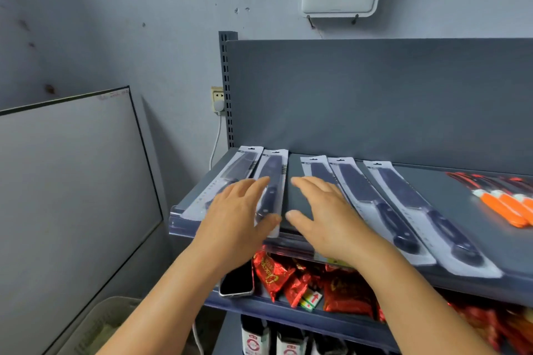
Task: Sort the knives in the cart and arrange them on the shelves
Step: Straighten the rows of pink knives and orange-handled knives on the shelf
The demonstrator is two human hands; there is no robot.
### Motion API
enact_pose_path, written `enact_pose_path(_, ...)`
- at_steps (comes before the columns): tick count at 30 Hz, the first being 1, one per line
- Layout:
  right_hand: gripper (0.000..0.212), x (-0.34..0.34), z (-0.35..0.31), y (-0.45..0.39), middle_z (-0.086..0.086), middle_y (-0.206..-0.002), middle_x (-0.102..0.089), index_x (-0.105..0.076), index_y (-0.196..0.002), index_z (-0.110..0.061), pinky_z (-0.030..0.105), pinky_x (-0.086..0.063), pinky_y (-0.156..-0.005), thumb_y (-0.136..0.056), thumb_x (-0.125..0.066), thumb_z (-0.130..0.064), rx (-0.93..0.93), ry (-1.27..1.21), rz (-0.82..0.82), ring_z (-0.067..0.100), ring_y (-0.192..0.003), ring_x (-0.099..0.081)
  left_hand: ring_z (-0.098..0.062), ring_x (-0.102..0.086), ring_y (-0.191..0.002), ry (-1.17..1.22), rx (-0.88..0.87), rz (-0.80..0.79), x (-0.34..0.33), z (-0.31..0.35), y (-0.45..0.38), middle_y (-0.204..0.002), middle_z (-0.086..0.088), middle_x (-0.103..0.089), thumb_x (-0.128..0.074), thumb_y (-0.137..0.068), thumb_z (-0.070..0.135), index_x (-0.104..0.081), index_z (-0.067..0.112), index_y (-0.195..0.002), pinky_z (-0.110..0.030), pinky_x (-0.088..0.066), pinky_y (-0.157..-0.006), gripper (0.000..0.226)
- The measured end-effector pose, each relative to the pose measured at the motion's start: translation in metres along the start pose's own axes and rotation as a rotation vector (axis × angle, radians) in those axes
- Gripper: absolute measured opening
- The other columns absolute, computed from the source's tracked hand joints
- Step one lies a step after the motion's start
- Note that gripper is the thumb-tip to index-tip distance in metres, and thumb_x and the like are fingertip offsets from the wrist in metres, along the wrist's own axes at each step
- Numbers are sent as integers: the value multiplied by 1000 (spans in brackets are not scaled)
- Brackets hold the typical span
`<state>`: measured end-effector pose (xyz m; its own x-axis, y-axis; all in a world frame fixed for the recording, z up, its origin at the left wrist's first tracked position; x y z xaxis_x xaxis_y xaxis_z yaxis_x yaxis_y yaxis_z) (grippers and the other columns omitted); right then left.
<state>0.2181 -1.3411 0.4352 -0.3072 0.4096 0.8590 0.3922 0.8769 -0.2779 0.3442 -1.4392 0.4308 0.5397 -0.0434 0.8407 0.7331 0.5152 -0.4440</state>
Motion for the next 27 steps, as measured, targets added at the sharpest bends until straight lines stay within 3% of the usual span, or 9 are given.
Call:
enact_pose_path(5,55,33,48,40,-16,-151,-22,-25,-146,-34,30,-18,-112,-95,-45,-29,-129,79,49,10,-138,-14,-6,-22,-137,151,-194,-54,-28,69,6,-149,14,-29,-52,-91,48,-22,32,-147,-24,-22,-111,66)
enact_pose_path(12,58,38,96,68,-5,-160,-3,-7,-151,-31,39,-6,-116,-99,-29,-44,-333,226,-156,20,-146,-3,-14,-8,-145,-5,-272,-239,-77,112,-1,-157,7,-17,-48,-91,52,-20,30,-149,-32,-9,-115,68)
enact_pose_path(14,58,36,100,70,-3,-160,2,-8,-151,-30,39,-6,-117,-99,-27,-46,-346,222,-189,21,-146,-2,-19,-14,-144,-45,-253,-280,-84,115,-3,-157,6,-15,-47,-93,49,-20,31,-149,-34,-15,-114,65)
enact_pose_path(17,55,35,100,70,-4,-160,2,-12,-151,-29,38,-9,-116,-99,-27,-43,-317,193,-194,21,-146,-5,-26,-40,-130,-23,-202,-300,-84,114,-4,-153,7,-21,-51,-93,42,-27,30,-145,-34,-35,-101,59)
enact_pose_path(23,55,23,91,67,-15,-158,6,-13,-151,-25,34,-13,-116,-100,-27,-36,-226,124,-213,13,-144,-2,-24,-46,-127,-73,-130,-343,-71,95,1,-157,7,-14,-44,-93,54,-27,26,-144,-35,-44,-93,61)
enact_pose_path(27,56,18,82,61,-21,-156,2,-10,-151,-24,32,-16,-114,-100,-29,-33,-177,95,-202,9,-142,-5,-23,-47,-126,-88,-96,-365,-62,85,3,-158,7,-10,-40,-96,48,-26,26,-145,-36,-46,-92,56)
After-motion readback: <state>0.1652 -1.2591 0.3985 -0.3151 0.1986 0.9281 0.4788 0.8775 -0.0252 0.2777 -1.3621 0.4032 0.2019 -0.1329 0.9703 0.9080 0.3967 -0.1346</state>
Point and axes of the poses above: each hand's wrist, its own y-axis away from the middle knuckle, its own x-axis out of the back of the hand, z = x × y, the point moved 4 cm from there along -y, towards the middle knuckle
